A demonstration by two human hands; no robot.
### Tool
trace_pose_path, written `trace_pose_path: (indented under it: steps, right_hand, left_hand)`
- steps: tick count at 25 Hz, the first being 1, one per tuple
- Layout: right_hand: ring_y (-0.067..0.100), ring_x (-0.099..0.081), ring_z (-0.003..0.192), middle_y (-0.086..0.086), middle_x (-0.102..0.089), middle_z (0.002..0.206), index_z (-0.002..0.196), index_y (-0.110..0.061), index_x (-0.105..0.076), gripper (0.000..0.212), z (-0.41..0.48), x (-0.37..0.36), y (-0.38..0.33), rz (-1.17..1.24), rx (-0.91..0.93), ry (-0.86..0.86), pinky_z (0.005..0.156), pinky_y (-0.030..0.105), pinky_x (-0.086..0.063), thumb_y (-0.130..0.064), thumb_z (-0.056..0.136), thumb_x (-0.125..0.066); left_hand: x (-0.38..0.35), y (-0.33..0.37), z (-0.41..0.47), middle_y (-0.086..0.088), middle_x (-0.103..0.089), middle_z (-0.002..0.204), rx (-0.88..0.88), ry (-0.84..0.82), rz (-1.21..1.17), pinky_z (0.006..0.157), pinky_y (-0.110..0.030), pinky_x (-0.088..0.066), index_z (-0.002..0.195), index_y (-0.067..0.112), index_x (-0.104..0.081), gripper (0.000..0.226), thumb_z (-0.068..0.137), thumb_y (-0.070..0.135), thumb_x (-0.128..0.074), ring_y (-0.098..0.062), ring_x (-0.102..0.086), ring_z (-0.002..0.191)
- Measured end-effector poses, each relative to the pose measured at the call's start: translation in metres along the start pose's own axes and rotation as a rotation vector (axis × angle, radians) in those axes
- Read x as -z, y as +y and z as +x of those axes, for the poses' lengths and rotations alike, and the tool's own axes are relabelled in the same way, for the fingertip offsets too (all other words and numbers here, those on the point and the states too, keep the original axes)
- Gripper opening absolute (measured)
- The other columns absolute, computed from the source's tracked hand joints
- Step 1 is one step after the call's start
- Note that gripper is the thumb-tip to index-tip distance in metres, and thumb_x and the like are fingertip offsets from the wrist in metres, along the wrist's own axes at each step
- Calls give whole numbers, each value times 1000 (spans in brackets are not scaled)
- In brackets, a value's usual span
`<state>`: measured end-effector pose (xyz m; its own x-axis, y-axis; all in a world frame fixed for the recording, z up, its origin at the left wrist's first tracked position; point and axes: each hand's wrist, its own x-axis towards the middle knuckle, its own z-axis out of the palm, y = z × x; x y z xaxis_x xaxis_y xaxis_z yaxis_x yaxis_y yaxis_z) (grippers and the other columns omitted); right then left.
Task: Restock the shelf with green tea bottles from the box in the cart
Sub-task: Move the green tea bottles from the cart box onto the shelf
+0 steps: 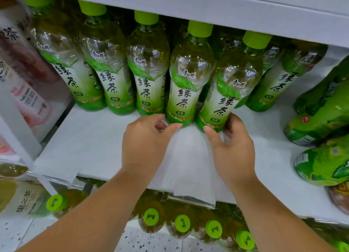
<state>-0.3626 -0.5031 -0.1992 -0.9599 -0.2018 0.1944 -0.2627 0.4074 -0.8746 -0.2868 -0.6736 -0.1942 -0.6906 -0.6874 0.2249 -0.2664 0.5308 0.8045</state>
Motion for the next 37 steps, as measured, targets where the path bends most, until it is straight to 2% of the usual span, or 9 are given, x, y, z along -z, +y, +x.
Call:
trace_pose_path:
  steps: [3, 8, 12, 16, 21, 23, 27, 32, 37]
  right_hand:
    - [-17, -52, 100, -43, -55, 103, 126, -48, -50, 47, 0, -1, -4, -52, 9, 2, 76, 1, -36, -56, 82, -63]
    - [7, -55, 117, -20, -63, 120, 138, -39, -48, 57, 1, -2, 1, -107, -12, -19, 90, 23, -42, -56, 86, -63]
    - [10, -55, 120, -14, -64, 123, 140, -36, -48, 56, 2, -3, 1, -142, 6, -36, 94, 28, -47, -54, 89, -62]
    - [16, -56, 119, -9, -64, 122, 138, -29, -48, 51, 4, -3, 0, -158, 41, -54, 94, 42, -52, -50, 92, -59]
    - [16, -56, 117, -8, -63, 120, 136, -29, -46, 52, 4, -7, 1, -189, 49, -31, 90, 44, -54, -53, 91, -57]
    - [13, -57, 119, -9, -63, 123, 137, -29, -46, 54, 4, -7, 1, -167, 39, -36, 92, 38, -53, -53, 90, -58]
    - [-18, -53, 105, -29, -59, 114, 134, -28, -50, 44, 1, -1, -5, -111, 13, -77, 84, 1, -39, -36, 93, -64]
    - [14, -59, 117, -4, -67, 123, 125, -19, -59, 31, -15, 12, -28, 33, -283, -82, 106, 37, -43, -28, 96, -62]
    - [-2, -59, 102, -25, -61, 109, 130, -38, -59, 40, -61, 33, -56, 122, -498, -104, 100, 32, -46, -46, 91, -62]
  left_hand:
    - [-2, 1, 1, 15, -66, 70, -22, 0, 36, 63, -39, -57, 82, 21, -76, 40, 73, 61, -73, -12, -63, 67]
    - [-3, 0, 1, 9, -66, 71, -50, -28, 65, 61, -42, -55, 77, 16, -72, 36, 81, 52, -77, -18, -62, 67]
    - [-2, 1, 3, 8, -61, 68, -53, -66, 119, 57, -39, -51, 67, 23, -58, 38, 86, 53, -72, -18, -57, 67]
    - [0, 4, 2, 8, -63, 70, -33, -68, 131, 58, -38, -52, 70, 22, -62, 38, 85, 54, -72, -17, -59, 69]
    - [-1, 2, 2, 10, -64, 70, -35, -55, 112, 58, -39, -53, 71, 21, -65, 36, 84, 54, -73, -16, -60, 69]
    - [0, 1, 1, 10, -65, 72, -37, -60, 89, 61, -39, -54, 75, 22, -68, 33, 84, 53, -74, -16, -61, 70]
    - [9, 3, -1, 11, -69, 85, 56, -108, -31, 78, -37, -58, 103, 25, -75, 29, 84, 47, -73, -11, -65, 80]
    - [37, 18, -16, 10, -63, 115, 227, -353, -224, 81, -23, -49, 135, 25, -59, 52, 87, 41, -72, -1, -60, 97]
    - [72, 30, -44, 13, -54, 131, 294, -557, -293, 84, -24, -41, 148, 33, -43, 65, 89, 50, -67, -9, -55, 117]
